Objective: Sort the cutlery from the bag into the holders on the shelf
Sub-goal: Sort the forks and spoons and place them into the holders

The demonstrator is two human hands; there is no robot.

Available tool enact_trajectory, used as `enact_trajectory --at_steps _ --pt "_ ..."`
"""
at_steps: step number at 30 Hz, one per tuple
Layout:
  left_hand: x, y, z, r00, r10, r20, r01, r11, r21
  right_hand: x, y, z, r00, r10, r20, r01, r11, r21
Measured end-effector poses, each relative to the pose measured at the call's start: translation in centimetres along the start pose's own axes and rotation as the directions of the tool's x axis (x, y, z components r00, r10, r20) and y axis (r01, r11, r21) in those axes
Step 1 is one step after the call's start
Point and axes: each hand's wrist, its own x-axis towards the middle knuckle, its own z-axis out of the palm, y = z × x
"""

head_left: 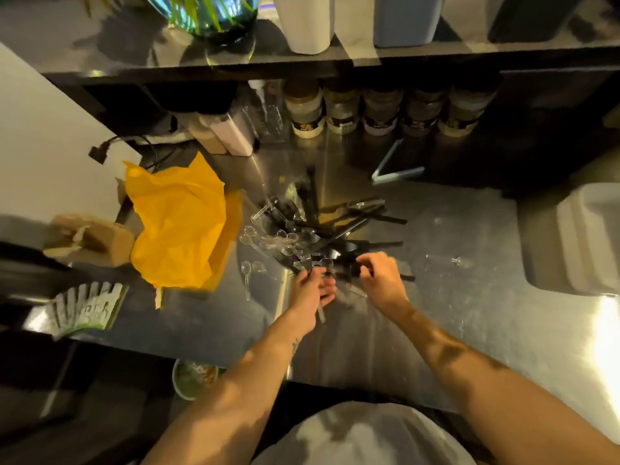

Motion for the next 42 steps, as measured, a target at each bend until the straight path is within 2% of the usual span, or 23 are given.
enact_trajectory --at_steps 2,5,9,11,15,21,28,37,42 --pt "0.6 0.4 -1.6 0.999 -0.032 -0.027 0.032 0.999 0.004 2.1 -1.4 -0.7 0.998 0.009 0.061 -0.001 0.99 -0.14" --pt "1.6 1.4 -3.8 0.999 -0.039 -0.032 0.04 0.999 0.023 6.2 -3.3 -1.3 0.977 -0.057 0.204 0.133 0.915 -0.38" --pt "2.7 2.7 -5.9 0.997 -0.021 0.078 0.011 0.991 0.13 8.7 -4.0 -1.2 0.865 0.067 0.498 0.207 0.856 -0.475" --pt "3.4 3.0 -6.8 0.996 -0.046 0.079 0.035 0.989 0.144 8.6 -4.2 -0.4 0.86 0.096 0.501 0.236 0.796 -0.558" --pt "4.6 2.9 -7.3 0.993 -0.114 0.039 0.109 0.989 0.103 7.7 -4.4 0.9 0.932 0.019 0.361 0.25 0.687 -0.682" --pt "4.6 3.6 -6.4 0.991 -0.096 0.097 0.088 0.992 0.087 6.5 -3.9 1.7 0.951 0.111 0.289 0.093 0.788 -0.609" --pt "4.1 3.4 -5.5 0.974 -0.072 0.213 0.054 0.994 0.092 4.5 -3.0 1.0 0.973 0.165 0.16 -0.095 0.923 -0.373" --pt "2.7 2.4 -3.0 0.962 -0.085 0.259 0.055 0.991 0.121 3.0 -0.7 -0.7 0.942 0.308 0.136 -0.277 0.938 -0.21" --pt "1.7 1.4 -1.5 0.968 -0.082 0.237 0.056 0.992 0.113 1.9 -0.5 -2.2 0.945 0.318 0.08 -0.316 0.948 -0.043"
